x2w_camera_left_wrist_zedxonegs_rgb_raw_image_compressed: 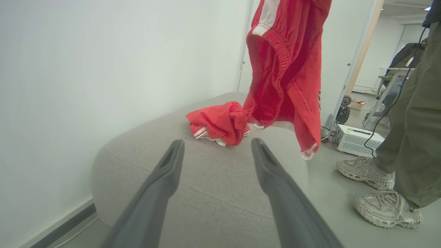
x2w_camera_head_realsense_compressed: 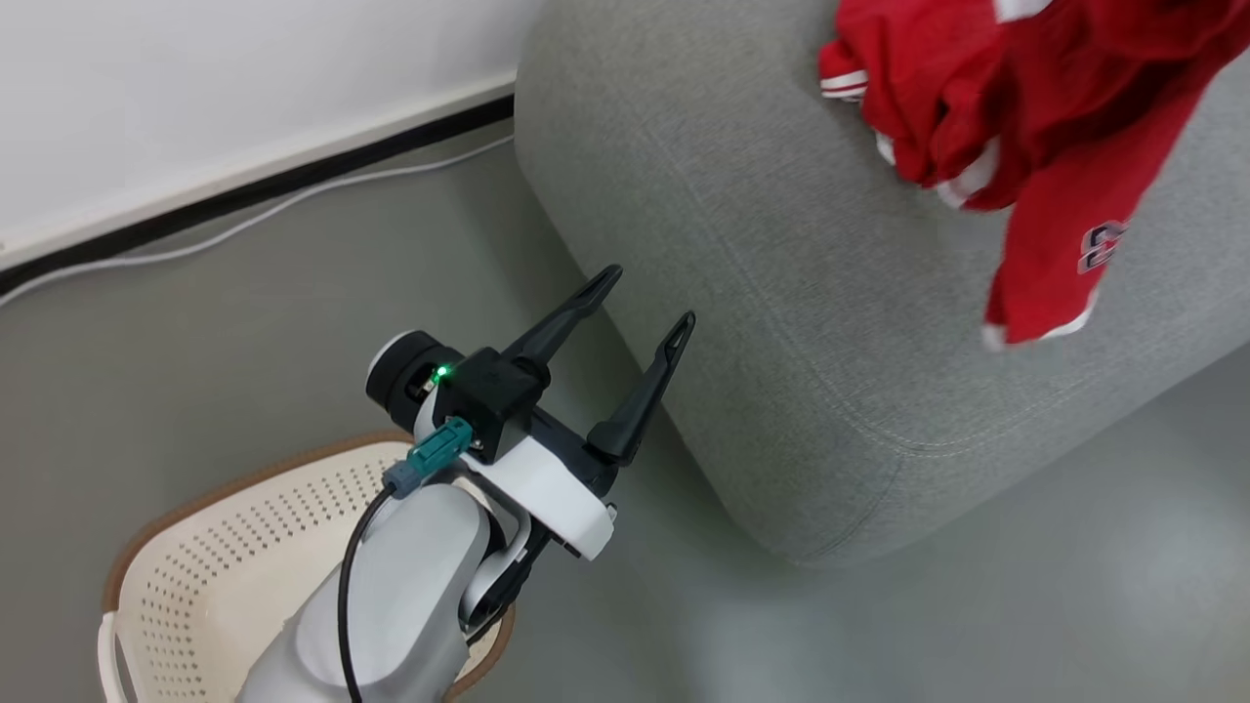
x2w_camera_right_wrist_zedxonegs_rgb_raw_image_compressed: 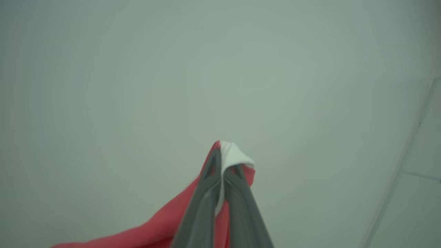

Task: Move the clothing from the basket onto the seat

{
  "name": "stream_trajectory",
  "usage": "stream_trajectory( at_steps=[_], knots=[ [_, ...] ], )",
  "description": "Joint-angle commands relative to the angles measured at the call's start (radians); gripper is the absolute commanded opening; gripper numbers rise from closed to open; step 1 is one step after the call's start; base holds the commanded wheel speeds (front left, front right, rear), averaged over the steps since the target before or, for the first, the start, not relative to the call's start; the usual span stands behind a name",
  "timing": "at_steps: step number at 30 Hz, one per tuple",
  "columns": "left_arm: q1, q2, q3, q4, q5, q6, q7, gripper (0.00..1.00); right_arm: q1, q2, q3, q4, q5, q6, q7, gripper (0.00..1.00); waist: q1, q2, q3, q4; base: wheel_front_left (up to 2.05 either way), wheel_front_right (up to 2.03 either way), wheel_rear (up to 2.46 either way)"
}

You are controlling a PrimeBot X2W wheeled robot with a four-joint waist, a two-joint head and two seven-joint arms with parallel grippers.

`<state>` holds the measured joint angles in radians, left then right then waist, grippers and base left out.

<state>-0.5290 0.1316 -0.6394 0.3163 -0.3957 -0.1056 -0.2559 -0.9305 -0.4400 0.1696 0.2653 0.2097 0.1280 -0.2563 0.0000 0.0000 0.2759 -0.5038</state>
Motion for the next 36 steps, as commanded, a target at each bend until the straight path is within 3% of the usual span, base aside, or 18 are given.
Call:
stream_trajectory(
  at_steps=[1,8,15,20,23,29,36],
  knots=[
    [-0.055,0.012,0.018,-0.039,0.014,-0.007,-0.006,1.0,-0.051,-0.044,-0.018,0.008,-0.015,0.003,-0.006,0.0,0.0,0.0,0.046,0.033,0.0,0.0,0.0],
    [-0.089,0.019,-0.005,-0.047,0.018,-0.012,0.001,1.0,-0.215,-0.165,-0.034,0.147,-0.065,0.003,-0.006,0.0,0.0,0.0,0.121,0.068,0.0,0.0,0.0],
    [-0.11,0.023,-0.03,-0.039,0.019,-0.016,0.005,1.0,-0.372,-0.225,-0.066,0.298,-0.128,0.003,-0.004,0.0,0.0,0.0,0.182,0.099,0.0,0.0,0.0],
    [-0.13,0.021,-0.046,-0.038,0.02,-0.018,0.004,1.0,-0.477,-0.248,-0.155,0.434,-0.186,0.003,0.015,0.0,0.0,0.0,0.226,0.138,0.0,0.0,0.0],
    [-0.142,0.018,-0.058,-0.032,0.02,-0.019,0.003,1.0,-0.536,-0.267,-0.261,0.522,-0.269,0.003,0.027,0.0,0.0,0.0,0.255,0.175,0.0,0.0,0.0],
    [-0.146,0.02,-0.065,-0.022,0.019,-0.018,0.001,1.0,-0.548,-0.239,-0.365,0.622,-0.345,0.003,0.019,0.0,0.0,0.0,0.301,0.219,0.0,0.0,0.0],
    [-0.152,0.024,-0.074,-0.018,0.023,-0.016,0.0,1.0,-0.492,-0.164,-0.387,0.718,-0.307,0.003,-0.002,0.0,0.0,0.0,0.348,0.244,0.0,0.0,0.0]
  ],
)
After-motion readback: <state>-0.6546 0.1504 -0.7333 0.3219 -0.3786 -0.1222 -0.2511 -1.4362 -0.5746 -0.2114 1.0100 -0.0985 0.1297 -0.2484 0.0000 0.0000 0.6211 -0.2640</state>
